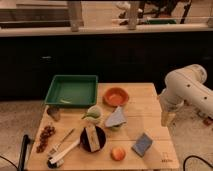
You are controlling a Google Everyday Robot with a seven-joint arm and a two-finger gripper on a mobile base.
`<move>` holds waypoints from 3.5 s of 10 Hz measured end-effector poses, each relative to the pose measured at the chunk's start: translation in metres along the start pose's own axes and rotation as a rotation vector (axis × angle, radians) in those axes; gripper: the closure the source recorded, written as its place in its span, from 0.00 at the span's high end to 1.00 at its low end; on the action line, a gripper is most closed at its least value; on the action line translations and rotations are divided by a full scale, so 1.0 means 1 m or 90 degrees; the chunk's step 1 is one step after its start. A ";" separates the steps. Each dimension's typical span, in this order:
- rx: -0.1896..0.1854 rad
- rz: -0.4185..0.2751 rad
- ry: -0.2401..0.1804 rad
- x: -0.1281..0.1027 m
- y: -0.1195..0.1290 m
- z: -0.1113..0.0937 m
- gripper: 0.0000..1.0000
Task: Wipe red bowl with sponge
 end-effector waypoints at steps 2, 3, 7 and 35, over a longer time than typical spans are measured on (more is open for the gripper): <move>0.000 0.000 0.000 0.000 0.000 0.000 0.80; 0.000 0.000 0.000 0.000 0.000 0.000 0.80; 0.000 0.000 0.000 0.000 0.000 0.001 0.80; 0.005 -0.387 0.041 -0.090 0.092 0.044 0.80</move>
